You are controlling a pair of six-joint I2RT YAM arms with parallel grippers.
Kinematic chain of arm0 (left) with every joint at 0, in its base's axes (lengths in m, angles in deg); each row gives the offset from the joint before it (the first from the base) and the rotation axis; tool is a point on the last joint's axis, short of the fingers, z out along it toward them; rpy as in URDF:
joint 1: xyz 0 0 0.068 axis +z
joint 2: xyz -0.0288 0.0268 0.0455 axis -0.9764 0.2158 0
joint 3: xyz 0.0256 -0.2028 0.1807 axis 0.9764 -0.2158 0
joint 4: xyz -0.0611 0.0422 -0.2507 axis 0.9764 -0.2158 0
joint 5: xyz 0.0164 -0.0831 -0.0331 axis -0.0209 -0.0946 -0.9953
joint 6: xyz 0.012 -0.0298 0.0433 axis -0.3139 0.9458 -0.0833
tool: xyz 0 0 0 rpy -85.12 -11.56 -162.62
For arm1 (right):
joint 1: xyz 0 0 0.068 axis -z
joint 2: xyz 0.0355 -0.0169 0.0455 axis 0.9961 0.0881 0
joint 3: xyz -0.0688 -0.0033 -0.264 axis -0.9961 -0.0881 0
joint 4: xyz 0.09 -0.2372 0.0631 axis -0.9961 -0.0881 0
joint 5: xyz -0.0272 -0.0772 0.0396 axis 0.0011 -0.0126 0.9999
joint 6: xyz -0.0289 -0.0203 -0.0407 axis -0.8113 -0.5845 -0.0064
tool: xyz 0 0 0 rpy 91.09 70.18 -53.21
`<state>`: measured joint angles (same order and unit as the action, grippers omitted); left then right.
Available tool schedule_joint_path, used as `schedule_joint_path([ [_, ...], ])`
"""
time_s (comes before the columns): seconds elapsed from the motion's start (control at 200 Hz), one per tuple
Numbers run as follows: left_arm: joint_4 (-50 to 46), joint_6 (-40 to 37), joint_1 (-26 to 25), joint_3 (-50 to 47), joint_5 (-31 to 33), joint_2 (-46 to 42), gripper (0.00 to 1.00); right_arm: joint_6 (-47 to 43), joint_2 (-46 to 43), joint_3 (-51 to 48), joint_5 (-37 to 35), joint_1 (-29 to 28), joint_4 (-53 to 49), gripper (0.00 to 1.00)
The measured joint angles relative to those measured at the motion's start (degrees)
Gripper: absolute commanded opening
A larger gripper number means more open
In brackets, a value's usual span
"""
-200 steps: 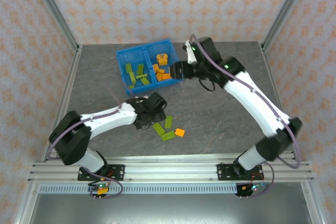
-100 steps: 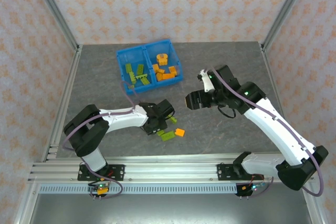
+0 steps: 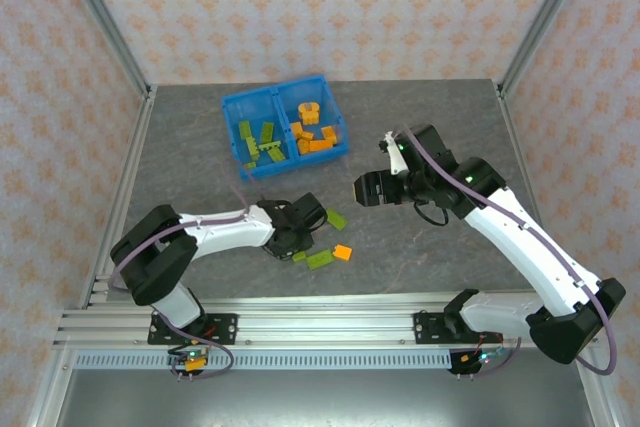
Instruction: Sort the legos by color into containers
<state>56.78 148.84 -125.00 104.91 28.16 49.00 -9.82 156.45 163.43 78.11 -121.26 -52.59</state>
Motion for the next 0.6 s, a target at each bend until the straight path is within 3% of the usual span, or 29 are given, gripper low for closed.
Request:
schedule_joint_path([
  [0.185,-5.6,-3.3,2.4,2.6,2.9,-6.6,0.29,1.6,-0.3,-0.4,0.3,0.0,0.5,0.84],
  [0.365,-9.3,-10.0,10.1,11.0,5.7,-13.5,0.30,2.3,-0.4,0.7,0.2,0.0,0.5,0.87],
  [0.601,-12.0,-20.2,19.3,24.1,9.5,-11.3,0.31,2.3,1.8,5.6,1.0,0.0,1.0,0.87],
])
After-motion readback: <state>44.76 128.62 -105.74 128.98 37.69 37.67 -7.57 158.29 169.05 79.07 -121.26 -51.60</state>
